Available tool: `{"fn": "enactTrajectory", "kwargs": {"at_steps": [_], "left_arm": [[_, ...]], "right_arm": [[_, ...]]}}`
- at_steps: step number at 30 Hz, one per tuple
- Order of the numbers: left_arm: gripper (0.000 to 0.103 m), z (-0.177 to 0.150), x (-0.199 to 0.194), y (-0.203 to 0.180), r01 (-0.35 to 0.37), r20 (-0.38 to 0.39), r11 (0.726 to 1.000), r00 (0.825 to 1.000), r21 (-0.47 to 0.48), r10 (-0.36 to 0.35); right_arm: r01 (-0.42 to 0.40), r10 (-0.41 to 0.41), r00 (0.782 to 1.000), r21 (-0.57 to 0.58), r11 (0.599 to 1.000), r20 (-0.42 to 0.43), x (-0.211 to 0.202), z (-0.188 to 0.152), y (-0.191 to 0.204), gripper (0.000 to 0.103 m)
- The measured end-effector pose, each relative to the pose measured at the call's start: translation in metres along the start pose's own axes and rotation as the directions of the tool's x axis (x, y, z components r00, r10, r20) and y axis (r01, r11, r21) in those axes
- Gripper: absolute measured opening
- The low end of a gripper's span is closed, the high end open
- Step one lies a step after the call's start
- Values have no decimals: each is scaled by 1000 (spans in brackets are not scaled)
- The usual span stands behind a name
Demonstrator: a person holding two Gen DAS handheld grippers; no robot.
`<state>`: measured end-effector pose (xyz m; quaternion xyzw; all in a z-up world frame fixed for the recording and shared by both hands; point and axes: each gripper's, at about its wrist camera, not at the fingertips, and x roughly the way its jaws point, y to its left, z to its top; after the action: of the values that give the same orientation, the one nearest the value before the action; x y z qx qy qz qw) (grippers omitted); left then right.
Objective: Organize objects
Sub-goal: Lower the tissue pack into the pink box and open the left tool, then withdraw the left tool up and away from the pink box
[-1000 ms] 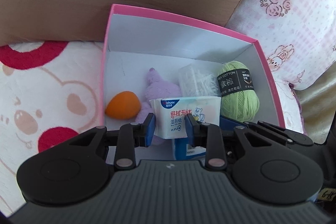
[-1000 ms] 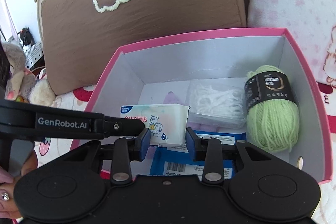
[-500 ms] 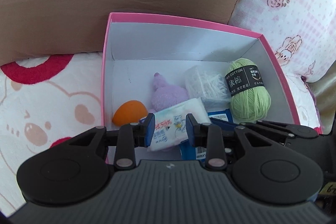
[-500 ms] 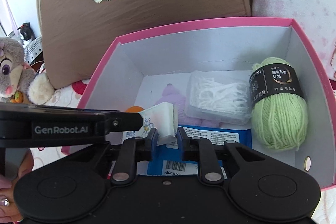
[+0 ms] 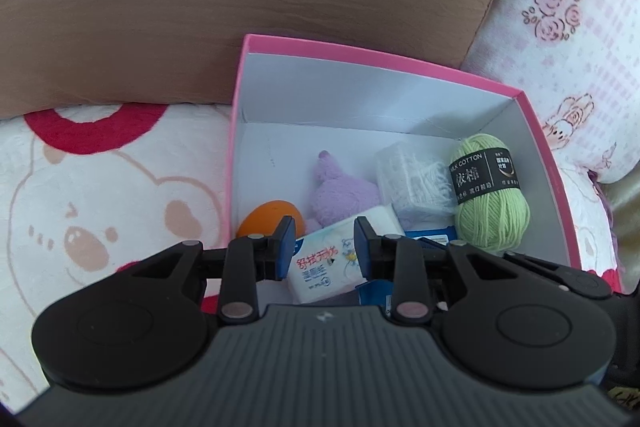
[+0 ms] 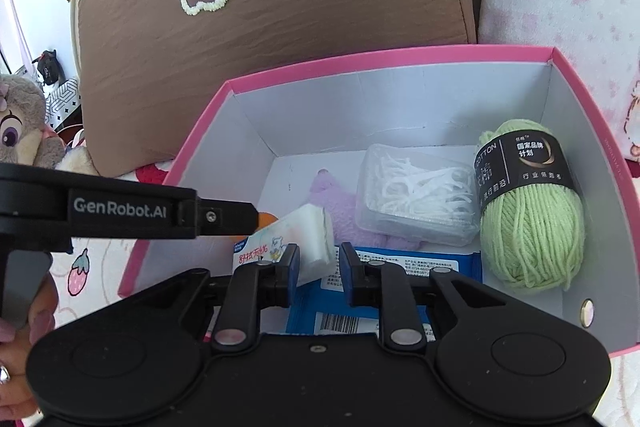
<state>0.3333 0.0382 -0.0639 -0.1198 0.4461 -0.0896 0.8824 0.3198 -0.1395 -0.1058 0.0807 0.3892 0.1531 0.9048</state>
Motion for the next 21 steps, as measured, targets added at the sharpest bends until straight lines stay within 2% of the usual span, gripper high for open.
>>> {"fn": "enactTrajectory", "kwargs": {"at_steps": [13, 21], "left_arm": [[31, -7, -32, -2, -6, -5, 1000, 1000, -14, 6], [32, -9, -65, -5, 8, 14, 1000, 1000, -12, -8]], "right_arm": [[-32, 31, 999, -52, 998, -10, -30, 6, 14, 26], [-36, 36, 999, -78, 996, 4, -70, 11, 21, 26]]}}
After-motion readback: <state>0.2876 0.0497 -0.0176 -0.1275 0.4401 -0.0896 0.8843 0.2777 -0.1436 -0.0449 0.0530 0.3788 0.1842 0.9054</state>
